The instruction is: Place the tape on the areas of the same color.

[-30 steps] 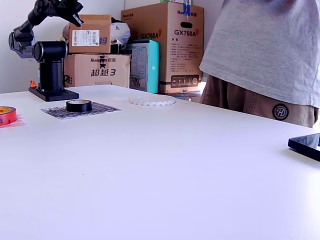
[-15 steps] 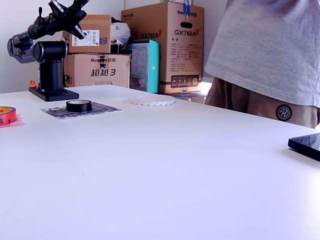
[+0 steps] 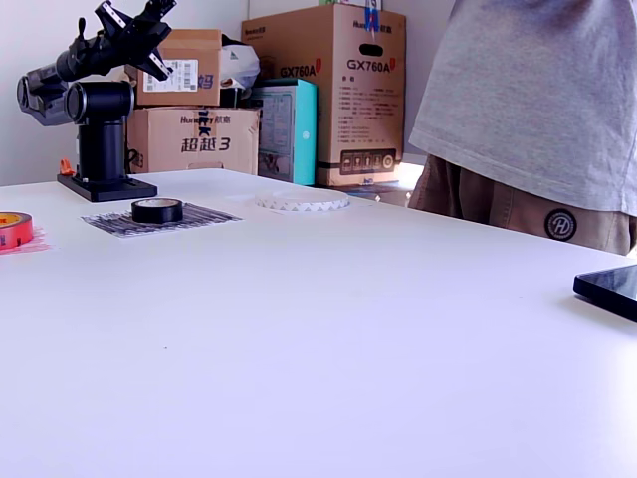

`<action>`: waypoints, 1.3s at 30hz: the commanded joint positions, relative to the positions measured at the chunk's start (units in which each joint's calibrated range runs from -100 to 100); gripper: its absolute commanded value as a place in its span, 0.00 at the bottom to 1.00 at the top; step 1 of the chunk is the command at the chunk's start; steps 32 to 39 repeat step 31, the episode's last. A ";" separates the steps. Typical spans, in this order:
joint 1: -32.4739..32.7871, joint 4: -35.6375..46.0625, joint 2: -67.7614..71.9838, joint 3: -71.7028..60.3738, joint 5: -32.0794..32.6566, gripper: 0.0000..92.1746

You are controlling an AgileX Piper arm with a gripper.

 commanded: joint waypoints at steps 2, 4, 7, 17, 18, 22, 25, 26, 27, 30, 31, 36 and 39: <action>-0.05 10.51 -0.53 -0.38 -0.43 0.00; 0.03 10.68 -0.53 -0.38 -0.43 0.00; -0.05 10.68 -0.43 -0.38 -0.43 0.00; -0.05 10.68 -0.43 -0.47 -0.43 0.00; -0.05 10.68 -0.43 -0.47 -0.43 0.00; -0.05 10.68 -0.43 -0.47 -0.43 0.00; -0.05 10.68 -0.43 -0.47 -0.43 0.00; -0.05 10.68 -0.43 -0.47 -0.43 0.00; -0.05 10.68 -0.43 -0.47 -0.43 0.00; -0.05 10.68 -0.43 -0.47 -0.43 0.00; -0.05 10.68 -0.43 -0.47 -0.43 0.00; -0.05 10.68 -0.43 -0.47 -0.43 0.00; -0.05 10.68 -0.43 -0.47 -0.43 0.00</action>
